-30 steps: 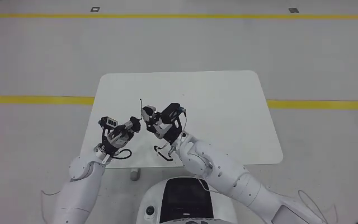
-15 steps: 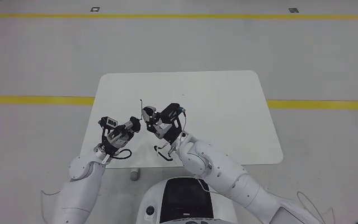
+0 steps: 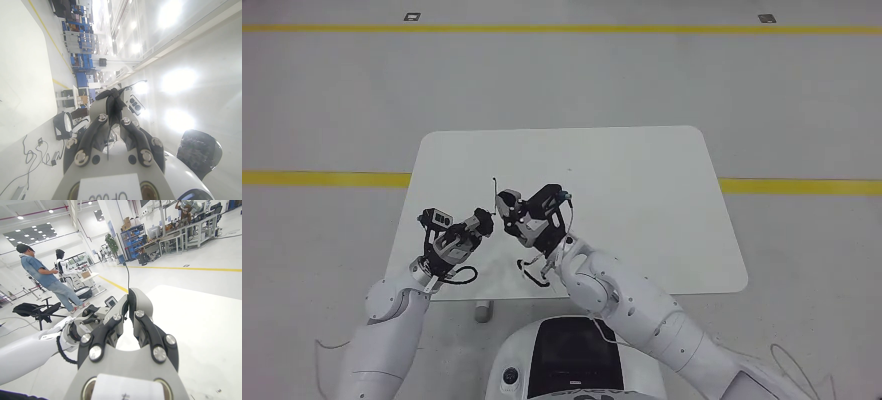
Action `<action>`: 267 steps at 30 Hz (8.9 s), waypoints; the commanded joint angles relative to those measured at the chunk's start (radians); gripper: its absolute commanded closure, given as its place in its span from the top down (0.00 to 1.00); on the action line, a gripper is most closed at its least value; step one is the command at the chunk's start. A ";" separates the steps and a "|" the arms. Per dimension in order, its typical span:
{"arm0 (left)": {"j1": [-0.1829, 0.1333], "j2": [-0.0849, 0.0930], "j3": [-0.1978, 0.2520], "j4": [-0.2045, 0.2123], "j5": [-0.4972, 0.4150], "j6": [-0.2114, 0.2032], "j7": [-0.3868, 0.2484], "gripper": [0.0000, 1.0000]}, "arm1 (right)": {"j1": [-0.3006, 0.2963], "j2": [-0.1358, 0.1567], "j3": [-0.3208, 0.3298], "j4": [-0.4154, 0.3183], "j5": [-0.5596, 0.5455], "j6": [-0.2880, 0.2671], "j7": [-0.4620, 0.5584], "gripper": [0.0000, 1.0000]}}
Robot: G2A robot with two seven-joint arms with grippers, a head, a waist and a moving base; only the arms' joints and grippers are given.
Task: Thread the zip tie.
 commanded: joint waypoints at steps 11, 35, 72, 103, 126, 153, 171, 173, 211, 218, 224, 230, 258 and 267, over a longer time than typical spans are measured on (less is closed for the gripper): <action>0.000 0.000 0.000 0.000 0.000 0.000 0.000 0.00 | -0.025 -0.009 0.028 -0.014 -0.015 -0.008 0.020 0.00; 0.000 0.000 0.000 0.000 0.000 0.000 0.000 0.00 | -0.079 -0.022 0.061 -0.039 -0.031 -0.023 0.061 0.00; 0.000 0.000 0.000 0.000 0.000 0.000 0.000 0.00 | -0.131 -0.027 0.114 -0.074 -0.149 -0.052 0.073 1.00; 0.016 0.019 -0.052 -0.050 -0.059 0.208 0.014 0.00 | -0.113 0.037 0.077 -0.122 -0.686 0.125 0.104 1.00; -0.013 0.032 -0.061 -0.028 -0.308 0.605 0.040 0.00 | -0.087 0.055 0.043 -0.070 -0.679 0.158 0.027 1.00; -0.022 0.071 0.034 0.017 -0.531 0.680 0.041 0.00 | -0.025 -0.012 -0.011 0.060 -0.675 0.134 -0.053 0.37; -0.022 0.071 0.034 0.017 -0.531 0.680 0.041 0.00 | -0.007 -0.045 -0.021 0.100 -0.682 0.112 -0.081 0.14; -0.022 0.071 0.034 0.017 -0.531 0.680 0.041 0.00 | -0.005 -0.049 -0.021 0.105 -0.684 0.110 -0.083 0.13; -0.022 0.071 0.034 0.017 -0.531 0.680 0.041 0.00 | -0.031 -0.023 0.019 0.089 -0.686 0.126 -0.090 0.00; -0.022 0.071 0.034 0.017 -0.531 0.680 0.041 0.00 | -0.044 -0.016 0.033 0.083 -0.686 0.124 -0.087 0.00; -0.022 0.071 0.034 0.017 -0.531 0.680 0.041 0.00 | -0.051 -0.009 0.044 0.076 -0.686 0.126 -0.082 0.00; -0.022 0.071 0.034 0.017 -0.531 0.680 0.041 0.00 | -0.059 -0.002 0.051 0.067 -0.686 0.127 -0.077 0.00; -0.022 0.071 0.034 0.017 -0.531 0.680 0.041 0.00 | -0.068 0.012 0.075 0.061 -0.686 0.117 -0.065 0.00; -0.022 0.071 0.034 0.017 -0.531 0.680 0.041 0.00 | -0.071 0.012 0.079 0.070 -0.686 0.117 -0.062 0.00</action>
